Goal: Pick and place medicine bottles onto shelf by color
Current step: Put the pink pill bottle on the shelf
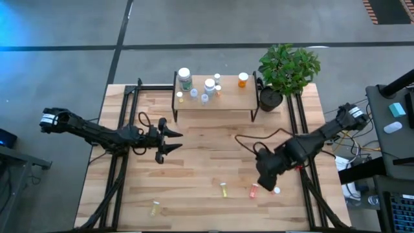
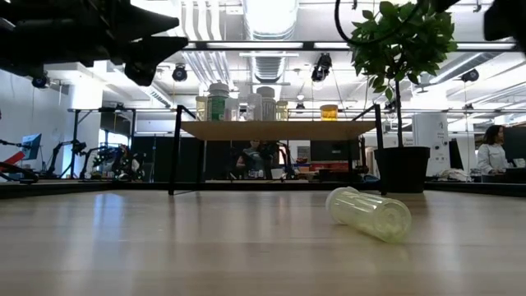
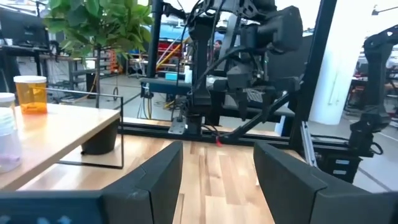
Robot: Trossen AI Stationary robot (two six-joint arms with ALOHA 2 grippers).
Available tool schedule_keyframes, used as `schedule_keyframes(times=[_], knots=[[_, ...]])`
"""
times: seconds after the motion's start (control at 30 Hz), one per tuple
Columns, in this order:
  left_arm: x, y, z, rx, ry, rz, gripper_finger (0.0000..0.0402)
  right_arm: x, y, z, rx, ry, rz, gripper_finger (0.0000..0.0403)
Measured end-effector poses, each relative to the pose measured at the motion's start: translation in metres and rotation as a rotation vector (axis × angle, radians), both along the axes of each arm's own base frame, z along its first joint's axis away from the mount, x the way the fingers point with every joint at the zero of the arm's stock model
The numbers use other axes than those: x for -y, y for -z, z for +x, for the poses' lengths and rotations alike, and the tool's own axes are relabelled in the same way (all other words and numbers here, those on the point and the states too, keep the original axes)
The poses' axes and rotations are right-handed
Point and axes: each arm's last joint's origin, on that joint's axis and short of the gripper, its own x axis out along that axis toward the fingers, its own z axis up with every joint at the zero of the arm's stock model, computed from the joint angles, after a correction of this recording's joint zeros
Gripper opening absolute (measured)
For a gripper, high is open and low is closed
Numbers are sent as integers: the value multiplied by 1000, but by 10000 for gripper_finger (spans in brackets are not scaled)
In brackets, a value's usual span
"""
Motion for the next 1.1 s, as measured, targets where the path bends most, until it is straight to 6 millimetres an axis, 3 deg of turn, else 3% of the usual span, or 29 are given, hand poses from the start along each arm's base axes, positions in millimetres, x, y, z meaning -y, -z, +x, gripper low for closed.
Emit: schedule_keyframes(times=[0.33,0.6,0.9,1.1], knots=[[0,-3,-1,18,2,25,183,-49,36,-2,-165,-146,-21,219],[0,-4,-2,27,3,32,183,-70,48,-10,-188,-84,-52,219],[0,-4,-2,28,12,31,183,-61,69,-29,-155,-7,-76,219],[0,-5,-2,29,14,31,183,-49,69,-45,-84,51,-39,219]])
